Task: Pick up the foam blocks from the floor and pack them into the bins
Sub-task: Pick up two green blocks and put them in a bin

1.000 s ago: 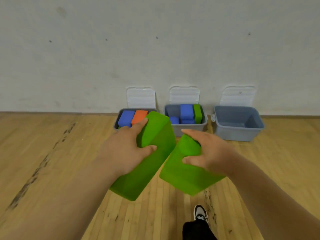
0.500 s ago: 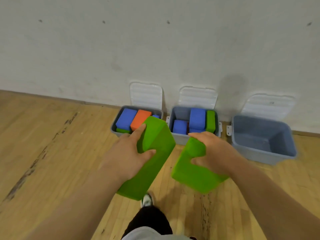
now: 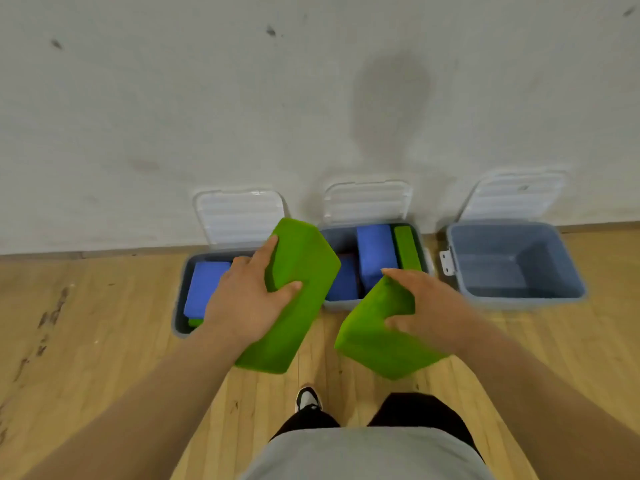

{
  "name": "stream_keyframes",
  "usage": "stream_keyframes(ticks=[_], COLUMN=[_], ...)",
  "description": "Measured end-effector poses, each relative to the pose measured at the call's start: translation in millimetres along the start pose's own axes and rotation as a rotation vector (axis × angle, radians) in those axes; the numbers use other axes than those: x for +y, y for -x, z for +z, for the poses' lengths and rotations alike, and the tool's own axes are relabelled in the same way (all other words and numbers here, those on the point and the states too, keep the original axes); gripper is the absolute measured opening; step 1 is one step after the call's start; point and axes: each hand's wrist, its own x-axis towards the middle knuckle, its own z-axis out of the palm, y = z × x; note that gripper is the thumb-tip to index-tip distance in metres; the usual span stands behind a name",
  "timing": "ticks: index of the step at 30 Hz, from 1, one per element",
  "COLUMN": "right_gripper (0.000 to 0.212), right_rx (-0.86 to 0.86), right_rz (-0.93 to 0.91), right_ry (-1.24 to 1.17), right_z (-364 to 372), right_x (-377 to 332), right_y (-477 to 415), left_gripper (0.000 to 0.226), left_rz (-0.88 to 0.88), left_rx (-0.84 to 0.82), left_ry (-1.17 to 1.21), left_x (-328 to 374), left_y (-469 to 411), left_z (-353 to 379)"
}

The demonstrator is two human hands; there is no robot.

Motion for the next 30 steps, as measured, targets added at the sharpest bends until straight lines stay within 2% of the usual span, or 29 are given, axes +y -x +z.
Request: stream_keyframes(ticks=[7,12,17,25,28,30], right_gripper=[0.085,0.088,0.09,0.094,0.093,0.095], right_rx=[-0.073,-0.186,-0.337,-0.616,-0.643,-0.592], right_rz=[0.067,0.054,0.022,-0.021,-0.058,-0.088], right_ry=[-0.086,-0.066,0.04,0.23,0.274,0.326], right_z=[8.1,11.1,25.5,140.3,191.9,217.2], right_x=[9.6,31.3,60.9,136.0,153.6,162.2], right_y=[-108.4,-216.2,-340.4,-539.4,-603.1,-633.5], left_gripper=[0.091,0.092,0.091,0.088,0.088,0.087], left_rz=[-0.074,-0.228,-0.458,-0.686,-0.692,-0.683], left_rx=[-0.074,-0.1,-0.04,-0.007,-0.029,-0.018], left_ry=[0.129,0.198,0.346,0.492,0.542,0.57], left_x=[-21.2,-29.4,-56.8,-127.4,-154.4,-166.0], left_y=[-106.4,-167.4,-230.1,-311.7,-343.0,-362.9], left_z=[30.7,68.0,122.9,267.7,316.4,341.1])
